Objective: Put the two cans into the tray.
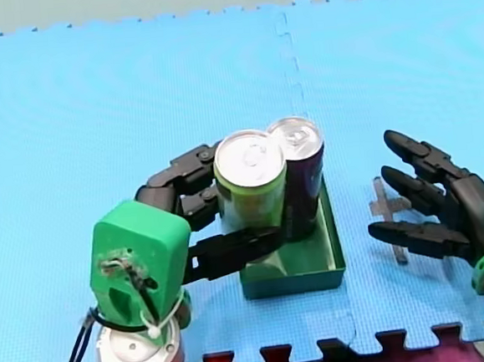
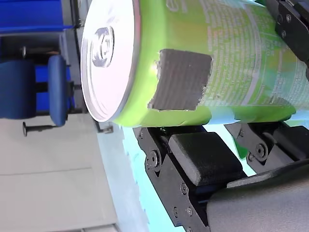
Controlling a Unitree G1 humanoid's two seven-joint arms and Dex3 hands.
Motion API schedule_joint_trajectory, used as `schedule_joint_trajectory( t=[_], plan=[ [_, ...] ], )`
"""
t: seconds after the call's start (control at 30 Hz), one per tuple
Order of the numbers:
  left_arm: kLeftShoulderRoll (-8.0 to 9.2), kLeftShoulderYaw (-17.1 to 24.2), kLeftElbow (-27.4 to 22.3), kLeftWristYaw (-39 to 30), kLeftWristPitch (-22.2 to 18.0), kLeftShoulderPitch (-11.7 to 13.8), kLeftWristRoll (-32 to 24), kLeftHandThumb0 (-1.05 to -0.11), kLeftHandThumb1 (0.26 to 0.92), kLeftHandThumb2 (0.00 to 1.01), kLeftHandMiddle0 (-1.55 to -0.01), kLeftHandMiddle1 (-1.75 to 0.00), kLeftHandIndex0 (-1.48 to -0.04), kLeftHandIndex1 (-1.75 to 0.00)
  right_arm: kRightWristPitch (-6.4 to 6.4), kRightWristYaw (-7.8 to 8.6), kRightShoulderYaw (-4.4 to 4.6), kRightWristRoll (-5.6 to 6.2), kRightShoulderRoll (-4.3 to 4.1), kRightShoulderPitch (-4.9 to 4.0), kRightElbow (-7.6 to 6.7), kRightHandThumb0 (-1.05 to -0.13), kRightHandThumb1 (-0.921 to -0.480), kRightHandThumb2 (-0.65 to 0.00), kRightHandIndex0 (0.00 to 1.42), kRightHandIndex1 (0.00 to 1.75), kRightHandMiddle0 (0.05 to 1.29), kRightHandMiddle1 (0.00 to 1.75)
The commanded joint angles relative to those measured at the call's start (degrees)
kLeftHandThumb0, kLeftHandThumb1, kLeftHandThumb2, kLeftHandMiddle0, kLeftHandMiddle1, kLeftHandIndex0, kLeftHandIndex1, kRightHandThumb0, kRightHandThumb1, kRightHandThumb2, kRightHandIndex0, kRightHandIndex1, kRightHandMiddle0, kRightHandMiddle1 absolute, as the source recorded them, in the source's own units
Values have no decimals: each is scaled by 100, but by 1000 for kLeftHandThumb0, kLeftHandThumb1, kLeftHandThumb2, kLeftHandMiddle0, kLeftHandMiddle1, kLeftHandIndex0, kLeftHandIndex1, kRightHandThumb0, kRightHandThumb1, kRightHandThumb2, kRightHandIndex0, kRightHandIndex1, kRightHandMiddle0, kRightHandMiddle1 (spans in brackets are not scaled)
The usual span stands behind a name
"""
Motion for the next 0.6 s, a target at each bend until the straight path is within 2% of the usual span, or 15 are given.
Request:
schedule_joint_trajectory(
  t=[0.0,0.3,0.57],
  plan=[
    [0,2,-5,8,19,-68,-1,-383,742,0,-1382,0,-1287,0,-25,-34,11,-5,-8,21,-18,-719,-668,0,400,0,368,0],
    [-95,-19,67,33,87,-164,-38,-384,741,0,-1381,0,-1288,0,12,-65,15,17,21,45,-41,-725,-669,-1,400,0,366,0],
    [-156,-6,181,-29,-19,-182,-129,-382,741,0,-1382,-1,-1288,0,48,-34,-5,66,48,67,-75,-735,-671,-1,398,0,364,0]
  ],
)
